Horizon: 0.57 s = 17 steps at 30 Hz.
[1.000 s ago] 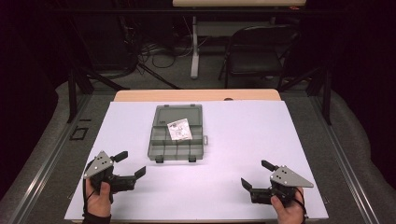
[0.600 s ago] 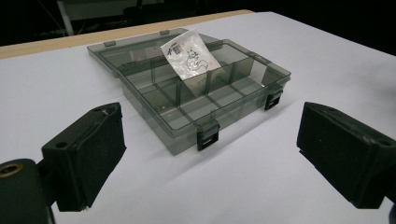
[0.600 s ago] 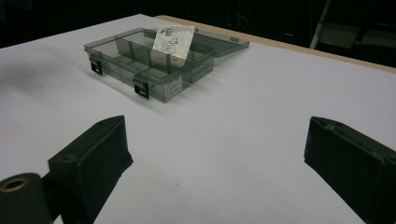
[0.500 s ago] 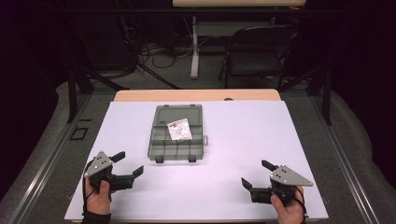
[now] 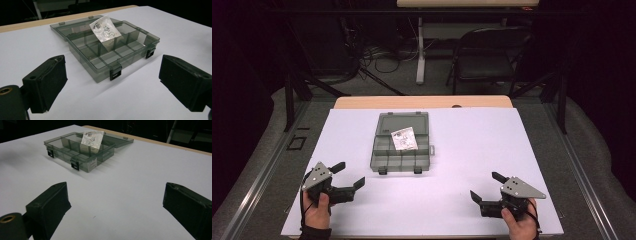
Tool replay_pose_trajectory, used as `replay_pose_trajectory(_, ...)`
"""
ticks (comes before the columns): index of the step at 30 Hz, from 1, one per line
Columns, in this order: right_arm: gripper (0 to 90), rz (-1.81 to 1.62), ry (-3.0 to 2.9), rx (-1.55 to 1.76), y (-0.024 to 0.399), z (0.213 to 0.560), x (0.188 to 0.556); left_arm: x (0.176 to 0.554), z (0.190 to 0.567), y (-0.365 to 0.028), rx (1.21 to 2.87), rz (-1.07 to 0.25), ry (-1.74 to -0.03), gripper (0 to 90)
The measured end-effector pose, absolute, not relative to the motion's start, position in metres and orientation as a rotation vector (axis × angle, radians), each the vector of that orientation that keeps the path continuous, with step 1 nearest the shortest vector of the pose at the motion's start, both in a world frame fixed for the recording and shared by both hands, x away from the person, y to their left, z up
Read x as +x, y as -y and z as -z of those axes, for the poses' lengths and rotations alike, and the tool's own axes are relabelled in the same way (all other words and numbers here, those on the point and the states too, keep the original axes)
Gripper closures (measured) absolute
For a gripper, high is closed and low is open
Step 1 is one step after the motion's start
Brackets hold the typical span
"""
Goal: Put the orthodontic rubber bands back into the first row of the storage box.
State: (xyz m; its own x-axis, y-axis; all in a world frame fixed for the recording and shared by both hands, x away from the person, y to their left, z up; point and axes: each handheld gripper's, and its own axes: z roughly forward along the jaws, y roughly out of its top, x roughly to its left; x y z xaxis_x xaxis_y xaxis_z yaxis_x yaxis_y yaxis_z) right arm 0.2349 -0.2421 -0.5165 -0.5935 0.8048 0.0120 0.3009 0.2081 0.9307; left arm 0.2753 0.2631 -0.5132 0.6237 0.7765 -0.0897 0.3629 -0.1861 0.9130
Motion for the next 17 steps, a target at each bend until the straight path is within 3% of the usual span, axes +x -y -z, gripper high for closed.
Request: replay_pose_trajectory(17, 6.0, -1.367, -2.017, 1.037, 0.2416, 0.5193, 0.2380, 0.2785, 0.5156, -0.2682, 1.787, -0.493, -0.968, 8.1)
